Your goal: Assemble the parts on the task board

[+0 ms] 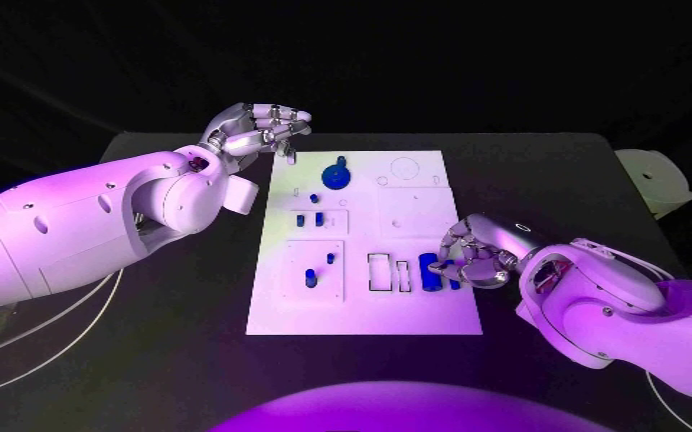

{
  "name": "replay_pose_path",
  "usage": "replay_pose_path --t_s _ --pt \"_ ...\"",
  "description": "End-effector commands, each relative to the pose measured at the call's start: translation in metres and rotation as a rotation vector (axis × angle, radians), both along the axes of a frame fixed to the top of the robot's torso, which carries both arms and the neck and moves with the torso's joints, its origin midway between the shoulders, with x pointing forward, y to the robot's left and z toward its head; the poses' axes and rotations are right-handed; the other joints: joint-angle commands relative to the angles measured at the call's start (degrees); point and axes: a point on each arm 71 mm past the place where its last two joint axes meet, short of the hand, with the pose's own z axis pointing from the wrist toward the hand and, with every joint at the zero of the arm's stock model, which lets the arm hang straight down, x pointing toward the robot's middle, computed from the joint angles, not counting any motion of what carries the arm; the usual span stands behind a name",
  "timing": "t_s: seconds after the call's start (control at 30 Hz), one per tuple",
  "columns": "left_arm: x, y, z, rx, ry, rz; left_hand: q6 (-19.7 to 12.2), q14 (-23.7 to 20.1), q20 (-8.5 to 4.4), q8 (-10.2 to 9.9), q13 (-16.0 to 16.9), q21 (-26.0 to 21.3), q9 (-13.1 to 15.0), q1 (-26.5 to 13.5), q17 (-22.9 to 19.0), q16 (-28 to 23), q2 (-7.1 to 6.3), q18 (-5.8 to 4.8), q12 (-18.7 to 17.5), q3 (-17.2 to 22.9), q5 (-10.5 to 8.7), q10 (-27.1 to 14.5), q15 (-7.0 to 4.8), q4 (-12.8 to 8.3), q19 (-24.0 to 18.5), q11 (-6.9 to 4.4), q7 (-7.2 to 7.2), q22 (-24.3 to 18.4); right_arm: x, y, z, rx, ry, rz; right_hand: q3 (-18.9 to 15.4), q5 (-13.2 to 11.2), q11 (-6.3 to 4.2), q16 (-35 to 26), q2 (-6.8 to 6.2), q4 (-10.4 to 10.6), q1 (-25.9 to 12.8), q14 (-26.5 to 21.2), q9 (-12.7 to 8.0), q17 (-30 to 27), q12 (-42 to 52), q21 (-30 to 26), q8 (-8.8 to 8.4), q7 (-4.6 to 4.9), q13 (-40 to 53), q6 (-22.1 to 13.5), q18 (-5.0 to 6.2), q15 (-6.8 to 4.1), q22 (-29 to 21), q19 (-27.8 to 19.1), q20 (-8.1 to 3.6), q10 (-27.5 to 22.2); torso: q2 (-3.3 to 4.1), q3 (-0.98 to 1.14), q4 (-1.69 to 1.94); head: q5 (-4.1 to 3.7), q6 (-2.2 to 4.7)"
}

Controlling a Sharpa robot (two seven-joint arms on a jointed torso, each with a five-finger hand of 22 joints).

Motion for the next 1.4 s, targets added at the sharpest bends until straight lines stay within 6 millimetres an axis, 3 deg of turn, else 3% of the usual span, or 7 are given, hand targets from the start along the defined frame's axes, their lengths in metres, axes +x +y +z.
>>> replay_pose_path --t_s 0.03,0.43,0.7,1.13,1.23,1.4 --pt "0.000 -0.002 0.001 -0.015 -0.005 -0.010 -0.36 -0.25 0.01 0.36 0.08 -0.37 0.07 -0.38 -0.08 -0.18 0.24 0.38 0.39 0.21 -0.20 -0.35 0.02 -0.06 -0.24 0.02 0.05 -0.07 -0.001 0.001 -0.005 -0.040 0.008 0.005 -0.49 0.25 -0.03 0.18 -0.09 -0.03 -0.70 4.78 -0.05 7.70 -0.31 0.12 -0.33 -0.11 0.07 -0.12 -1.12 -0.03 14.89 5.85 0.07 -0.23 0.05 0.07 0.06 -0.06 0.02" --pt "0.000 -0.001 0.001 -0.015 -0.004 -0.009 -0.39 -0.25 0.02 0.39 0.10 -0.40 0.10 -0.54 -0.13 -0.15 0.25 0.37 0.49 0.19 -0.19 -0.43 0.03 0.01 -0.24 0.03 0.06 -0.09 -0.004 0.011 -0.015 -0.052 0.026 0.030 -1.65 0.14 -0.13 0.18 0.13 0.00 -1.57 4.77 -0.03 7.66 -0.43 0.17 -0.31 -0.24 0.28 0.35 -1.13 -0.10 14.91 5.86 0.05 -0.09 0.11 0.09 -0.02 0.09 -0.11" --pt "0.000 -0.001 0.001 -0.015 -0.002 -0.011 -0.39 -0.25 0.02 0.39 0.10 -0.40 0.10 -0.54 -0.13 -0.15 0.25 0.37 0.49 0.19 -0.19 -0.43 0.03 0.01 -0.24 0.03 0.06 -0.09 -0.003 0.017 -0.021 -0.061 0.021 0.037 -2.18 0.01 -0.23 0.18 0.52 -0.15 -1.50 4.76 0.00 7.66 -0.13 0.23 -0.27 -0.37 0.72 0.67 -1.14 -0.18 14.93 5.88 0.01 0.20 0.04 0.04 0.17 -0.02 -0.07" --pt "-0.001 -0.001 0.001 -0.014 -0.001 -0.010 -0.39 -0.25 0.02 0.39 0.10 -0.40 0.10 -0.54 -0.13 -0.15 0.25 0.37 0.49 0.19 -0.19 -0.43 0.03 0.01 -0.24 0.03 0.06 -0.09 -0.003 0.021 -0.021 -0.054 -0.007 0.040 -1.92 2.15 -0.65 0.40 1.21 -0.55 3.84 4.86 0.04 8.09 1.80 0.70 -0.14 -0.77 3.03 1.89 -1.24 -0.54 15.06 6.00 -0.31 1.59 0.11 0.05 0.00 0.00 -0.09" --pt "-0.001 -0.001 0.001 -0.014 -0.001 -0.010 -0.39 -0.25 0.02 0.39 0.10 -0.40 0.10 -0.54 -0.13 -0.15 0.25 0.37 0.49 0.19 -0.19 -0.43 0.03 0.01 -0.24 0.03 0.06 -0.09 -0.004 0.022 -0.018 -0.034 -0.024 0.031 -0.86 0.75 -1.00 0.49 2.13 -0.50 5.66 4.90 0.11 8.28 3.29 0.70 0.21 -1.18 4.41 2.84 -1.24 -0.82 15.06 6.00 -0.51 2.51 0.10 0.07 0.00 -0.08 -0.13" --pt "-0.001 -0.001 0.001 -0.014 -0.001 -0.010 -0.39 -0.25 0.02 0.39 0.10 -0.40 0.10 -0.54 -0.13 -0.15 0.25 0.37 0.49 0.19 -0.19 -0.43 0.03 0.01 -0.24 0.03 0.06 -0.09 -0.008 0.022 -0.011 0.030 -0.047 0.001 0.15 3.04 -1.42 0.67 3.07 -0.12 5.28 4.98 0.15 8.68 5.08 0.70 0.60 -1.66 6.03 4.01 -1.24 -1.16 15.06 6.00 -0.82 3.66 0.05 0.08 0.01 -0.16 -0.21"
